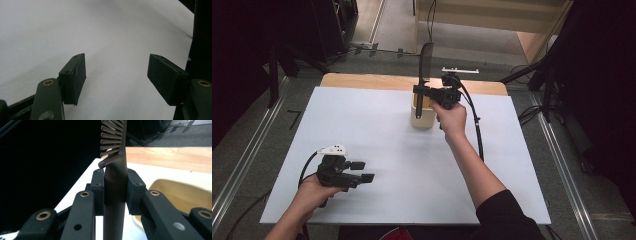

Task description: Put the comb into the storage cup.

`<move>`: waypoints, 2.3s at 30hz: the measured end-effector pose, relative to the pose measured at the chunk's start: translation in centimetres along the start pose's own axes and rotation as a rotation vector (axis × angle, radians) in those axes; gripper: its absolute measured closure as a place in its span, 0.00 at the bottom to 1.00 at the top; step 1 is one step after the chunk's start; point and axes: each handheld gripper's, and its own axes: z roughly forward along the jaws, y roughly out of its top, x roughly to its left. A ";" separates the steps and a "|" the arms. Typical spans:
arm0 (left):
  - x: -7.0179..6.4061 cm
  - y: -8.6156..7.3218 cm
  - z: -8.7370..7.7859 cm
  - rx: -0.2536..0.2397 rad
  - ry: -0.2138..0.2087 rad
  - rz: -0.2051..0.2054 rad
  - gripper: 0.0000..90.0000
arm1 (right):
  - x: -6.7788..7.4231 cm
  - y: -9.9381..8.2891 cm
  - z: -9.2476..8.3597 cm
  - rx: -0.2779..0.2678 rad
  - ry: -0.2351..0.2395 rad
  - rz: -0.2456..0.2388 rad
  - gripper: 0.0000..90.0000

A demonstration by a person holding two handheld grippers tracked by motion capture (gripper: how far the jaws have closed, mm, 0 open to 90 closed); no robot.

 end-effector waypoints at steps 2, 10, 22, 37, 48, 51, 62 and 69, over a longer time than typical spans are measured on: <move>0.0 0.0 0.0 0.005 0.004 0.004 0.36 | -0.4 0.4 0.0 -0.008 -0.009 0.002 0.78; 0.0 0.0 0.1 0.003 0.003 0.006 0.36 | -1.7 1.0 0.2 -0.045 -0.054 0.019 0.78; 0.0 0.1 0.1 0.005 -0.002 0.008 0.36 | -2.7 2.4 0.6 -0.076 -0.092 0.025 0.78; 0.0 0.1 0.3 0.012 -0.013 0.011 0.36 | -3.3 2.4 1.8 -0.109 -0.164 -0.053 0.78; -0.1 0.1 0.3 0.012 -0.012 0.014 0.36 | -3.8 1.4 2.3 -0.122 -0.187 -0.074 0.78; 0.0 0.1 0.4 0.012 -0.012 0.012 0.36 | -3.9 1.1 2.4 -0.126 -0.185 -0.077 0.78; -0.1 0.1 0.4 0.016 -0.012 0.016 0.36 | -4.3 -0.3 2.9 -0.138 -0.199 -0.094 0.77; -0.1 0.1 0.4 0.014 -0.012 0.014 0.36 | -4.3 -1.1 3.3 -0.133 -0.200 -0.105 0.77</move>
